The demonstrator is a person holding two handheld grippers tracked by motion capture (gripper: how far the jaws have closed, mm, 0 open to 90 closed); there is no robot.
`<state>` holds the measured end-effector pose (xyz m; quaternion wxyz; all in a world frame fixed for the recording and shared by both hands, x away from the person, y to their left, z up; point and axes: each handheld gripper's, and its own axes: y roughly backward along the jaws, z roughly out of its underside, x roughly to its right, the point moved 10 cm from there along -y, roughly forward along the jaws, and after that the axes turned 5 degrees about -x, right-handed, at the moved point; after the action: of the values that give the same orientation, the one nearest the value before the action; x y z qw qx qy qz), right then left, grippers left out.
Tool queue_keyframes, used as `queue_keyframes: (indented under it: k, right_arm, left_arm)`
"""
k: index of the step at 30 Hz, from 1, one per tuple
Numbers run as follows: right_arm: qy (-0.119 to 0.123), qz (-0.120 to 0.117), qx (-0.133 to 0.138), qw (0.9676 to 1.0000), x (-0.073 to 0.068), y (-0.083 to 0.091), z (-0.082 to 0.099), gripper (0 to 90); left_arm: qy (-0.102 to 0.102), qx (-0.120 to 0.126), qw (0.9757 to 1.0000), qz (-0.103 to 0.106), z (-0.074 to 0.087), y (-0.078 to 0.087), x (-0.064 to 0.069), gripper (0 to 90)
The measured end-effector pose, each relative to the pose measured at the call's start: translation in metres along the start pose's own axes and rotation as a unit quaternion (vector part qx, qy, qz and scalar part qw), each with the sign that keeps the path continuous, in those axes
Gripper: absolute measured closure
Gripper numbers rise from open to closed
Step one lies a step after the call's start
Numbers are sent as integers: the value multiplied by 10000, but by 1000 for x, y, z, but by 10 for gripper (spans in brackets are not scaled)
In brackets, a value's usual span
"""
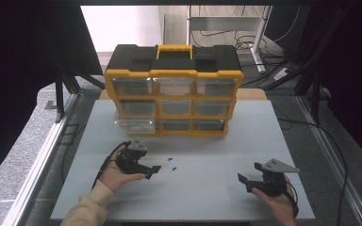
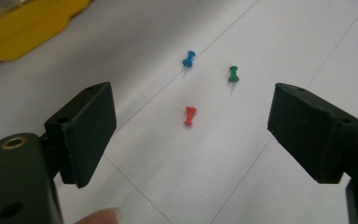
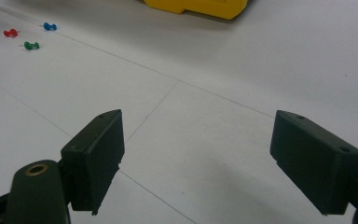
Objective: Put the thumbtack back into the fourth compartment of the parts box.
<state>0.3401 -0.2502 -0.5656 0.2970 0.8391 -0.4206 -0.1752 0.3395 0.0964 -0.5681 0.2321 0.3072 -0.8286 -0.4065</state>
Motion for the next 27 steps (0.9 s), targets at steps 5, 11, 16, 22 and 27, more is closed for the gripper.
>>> queue_keyframes:
  k: [5, 11, 16, 22, 27]
  right_arm:
    - [2, -1, -23, 10000, 0, 0, 1, 178]
    - [1, 46, -59, 10000, 1, 0, 2, 178]
    - [9, 39, -76, 10000, 2, -1, 2, 177]
    - [4, 89, -92, 9999, 4, -1, 3, 178]
    - [2, 73, -96, 9999, 3, -1, 3, 178]
  left_arm:
    - [-181, -264, 9995, 29, -3, -10, 0, 168]
    - [-335, -482, 9983, 65, -5, -21, -1, 182]
    - [-507, -742, 9959, 16, -5, -31, -3, 203]
    - [-599, -1030, 9929, -4, -2, -43, -5, 267]
    - [-709, -1165, 9906, -56, 0, -46, -5, 380]
